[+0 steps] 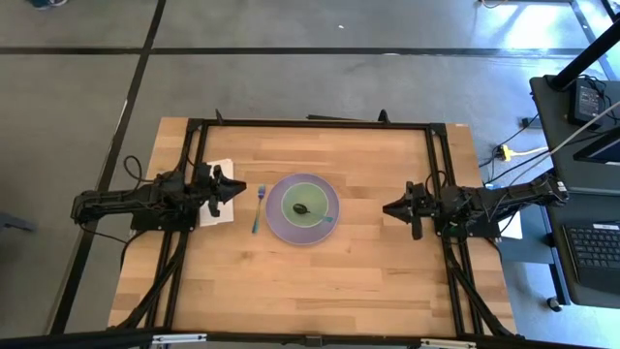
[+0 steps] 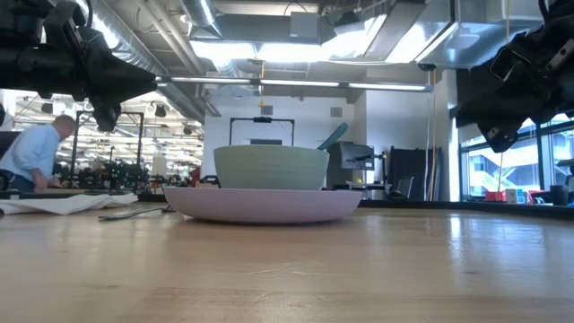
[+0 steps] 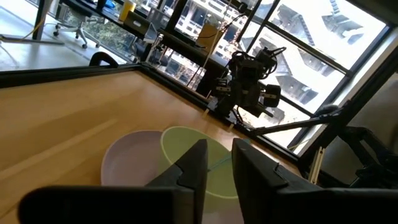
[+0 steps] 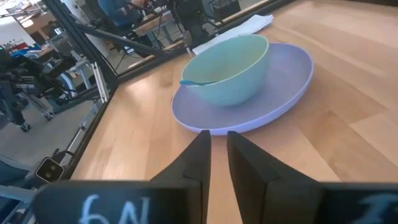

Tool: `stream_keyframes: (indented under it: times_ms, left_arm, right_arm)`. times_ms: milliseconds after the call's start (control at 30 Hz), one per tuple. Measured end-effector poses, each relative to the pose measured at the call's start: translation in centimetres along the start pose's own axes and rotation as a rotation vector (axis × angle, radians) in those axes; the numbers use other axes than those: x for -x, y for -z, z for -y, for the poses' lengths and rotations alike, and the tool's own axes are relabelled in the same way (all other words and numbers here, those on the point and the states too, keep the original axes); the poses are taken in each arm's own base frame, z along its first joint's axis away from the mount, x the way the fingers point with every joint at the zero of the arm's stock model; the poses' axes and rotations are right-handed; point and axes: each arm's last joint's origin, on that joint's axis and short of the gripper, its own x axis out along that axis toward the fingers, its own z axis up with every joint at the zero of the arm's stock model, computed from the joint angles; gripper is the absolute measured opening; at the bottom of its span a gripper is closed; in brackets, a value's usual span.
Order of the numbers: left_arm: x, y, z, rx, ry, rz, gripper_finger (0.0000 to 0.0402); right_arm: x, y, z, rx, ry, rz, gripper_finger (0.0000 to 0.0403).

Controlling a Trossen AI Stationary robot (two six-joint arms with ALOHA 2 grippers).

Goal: Set table place
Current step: Return to Home Position

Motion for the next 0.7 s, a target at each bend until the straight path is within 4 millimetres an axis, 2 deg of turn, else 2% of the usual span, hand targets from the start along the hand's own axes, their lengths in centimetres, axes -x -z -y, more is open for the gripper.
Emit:
stream_keyframes:
  times_ms: [400, 700]
  left_arm:
    - [0.0, 0.0, 0.0, 0.000, 0.000, 0.000, 0.0061]
    - [0.0, 0.0, 0.0, 0.000, 0.000, 0.000, 0.0046]
  right_arm:
    - [0.1, -0.1, 0.0, -0.001, -0.004, 0.008, 0.0057]
    - [1.6, -1.5, -0.5, -0.036, -0.097, 0.195, 0.0057]
